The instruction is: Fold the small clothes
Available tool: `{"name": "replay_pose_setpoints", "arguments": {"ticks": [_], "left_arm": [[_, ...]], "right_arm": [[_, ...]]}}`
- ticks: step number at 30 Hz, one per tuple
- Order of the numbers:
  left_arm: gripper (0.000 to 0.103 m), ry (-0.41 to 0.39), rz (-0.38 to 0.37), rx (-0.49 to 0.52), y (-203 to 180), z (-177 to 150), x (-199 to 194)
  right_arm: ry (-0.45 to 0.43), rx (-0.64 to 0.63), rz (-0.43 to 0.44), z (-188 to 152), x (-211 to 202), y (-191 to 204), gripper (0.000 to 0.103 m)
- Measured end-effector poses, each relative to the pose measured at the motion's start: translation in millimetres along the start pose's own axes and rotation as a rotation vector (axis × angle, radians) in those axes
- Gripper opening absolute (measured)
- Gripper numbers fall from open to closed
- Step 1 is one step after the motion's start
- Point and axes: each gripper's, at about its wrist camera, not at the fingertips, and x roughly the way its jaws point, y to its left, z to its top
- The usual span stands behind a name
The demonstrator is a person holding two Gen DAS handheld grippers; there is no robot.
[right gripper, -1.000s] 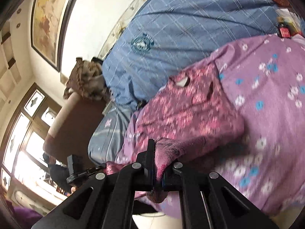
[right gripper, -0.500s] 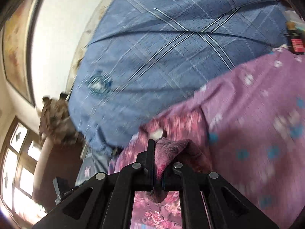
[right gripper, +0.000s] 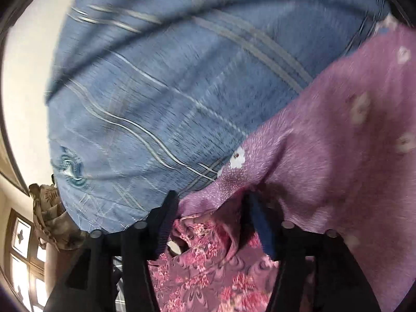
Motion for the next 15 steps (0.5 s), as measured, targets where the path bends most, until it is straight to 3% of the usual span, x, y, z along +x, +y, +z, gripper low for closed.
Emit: {"name": "replay_pose_setpoints", "arguments": {"ticks": [1,3,5,7,9,15], "left_arm": [[0.023,-0.016,0.032,0.021,-4.5,-8.3,-8.8],[0.046,-0.048,0.106,0.051,-14.0,-31.9,-26.9],[0.047,-0.038,0.196,0.057,-22.4,-54.1,-31.7],[0.046,-0.005,0.192,0.055,-26.2,-64.0,-28.8],[0.047,0.008,0.218,0.069,-29.3,-77.0,-20.8],[0.047,0.048,0.303,0.091,-13.4,-85.5,-3.3]], "right_arm": [[-0.012,-0.042,-0.019,-5.9,-11.7,9.1,0.063],[0.034,-0.113,-0.016,-18.0,-16.5,26.9,0.061],[0.151,-0.238,-0.047,-47.2,-8.6,57.9,0.053],[0.247,-0.353,-0.076,-80.3,5.7,85.8,0.04],[0.375,-0.441,-0.085,-123.3,33.3,113.6,0.035],[0.562,-0.613,-0.135,-218.4,109.5,166.5,0.034]]}}
